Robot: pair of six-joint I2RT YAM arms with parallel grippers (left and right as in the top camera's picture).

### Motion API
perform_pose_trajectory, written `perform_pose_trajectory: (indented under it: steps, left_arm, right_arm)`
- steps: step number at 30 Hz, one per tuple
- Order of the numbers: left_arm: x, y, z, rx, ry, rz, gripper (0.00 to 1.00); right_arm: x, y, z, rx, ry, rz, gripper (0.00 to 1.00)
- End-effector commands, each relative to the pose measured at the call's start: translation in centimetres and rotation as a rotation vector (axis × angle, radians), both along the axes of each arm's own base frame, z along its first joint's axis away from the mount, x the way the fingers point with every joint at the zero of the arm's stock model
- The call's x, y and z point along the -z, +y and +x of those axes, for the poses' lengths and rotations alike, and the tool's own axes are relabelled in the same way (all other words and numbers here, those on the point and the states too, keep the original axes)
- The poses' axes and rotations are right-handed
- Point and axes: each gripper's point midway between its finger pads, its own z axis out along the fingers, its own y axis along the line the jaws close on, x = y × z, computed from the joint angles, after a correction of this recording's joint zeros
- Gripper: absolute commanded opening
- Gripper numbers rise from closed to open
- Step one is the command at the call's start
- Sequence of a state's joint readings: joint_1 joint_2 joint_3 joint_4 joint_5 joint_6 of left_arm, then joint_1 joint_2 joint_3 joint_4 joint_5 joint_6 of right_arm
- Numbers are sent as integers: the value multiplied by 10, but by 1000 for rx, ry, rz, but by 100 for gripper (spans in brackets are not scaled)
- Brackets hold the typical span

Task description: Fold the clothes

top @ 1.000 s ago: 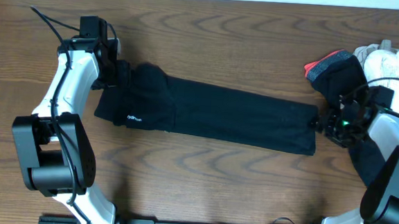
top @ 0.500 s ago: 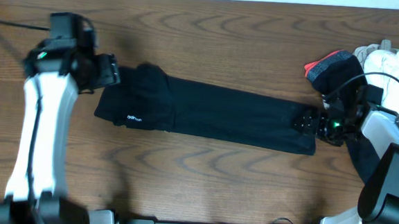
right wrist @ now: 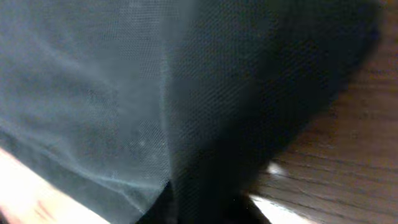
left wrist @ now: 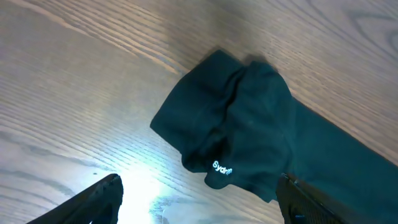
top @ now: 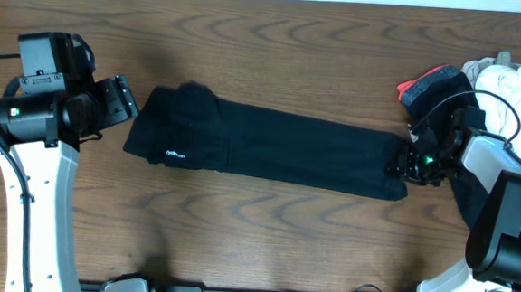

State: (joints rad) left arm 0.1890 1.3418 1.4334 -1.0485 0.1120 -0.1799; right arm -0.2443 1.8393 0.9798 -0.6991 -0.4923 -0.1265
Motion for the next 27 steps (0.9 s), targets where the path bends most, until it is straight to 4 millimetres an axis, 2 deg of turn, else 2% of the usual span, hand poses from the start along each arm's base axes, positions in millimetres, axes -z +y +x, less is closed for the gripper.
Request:
perform_pose_trajectory:
  steps: [1, 4, 6, 10, 12, 14, 16, 18, 20, 24, 27]
  left_arm:
    - [-2, 3, -1, -14, 2, 4, 81]
    - [-1, 3, -2, -14, 9, 3, 81]
    - [0, 2, -4, -14, 16, 1, 81]
    - [2, 1, -8, -13, 39, -3, 81]
    - [3, 1, -9, -13, 42, -3, 81]
    - [3, 1, -10, -14, 45, -4, 82]
    - [3, 1, -10, -14, 46, -4, 81]
    - [3, 1, -11, -14, 49, -5, 81]
    - [4, 1, -11, -14, 49, -5, 81]
    - [4, 1, -11, -14, 49, -5, 81]
    - [4, 1, -11, -13, 52, -6, 81]
  right_arm:
    - [15, 2, -14, -19, 65, -28, 1]
    - [3, -2, -6, -11, 33, -34, 1]
    - [-10, -12, 1, 9, 14, -66, 1]
    - [-51, -56, 18, 114, -1, -231, 1]
    - [-76, -69, 25, 133, -28, -275, 1]
    - [-96, -76, 31, 137, -48, -302, 1]
    - [-110, -72, 35, 127, -58, -297, 1]
    - [-115, -60, 36, 100, -60, -281, 1]
    - [-117, -36, 38, 53, -70, -221, 1]
    - [-125, 28, 45, -79, -121, -95, 1]
    - [-134, 87, 51, -158, -169, 3, 1]
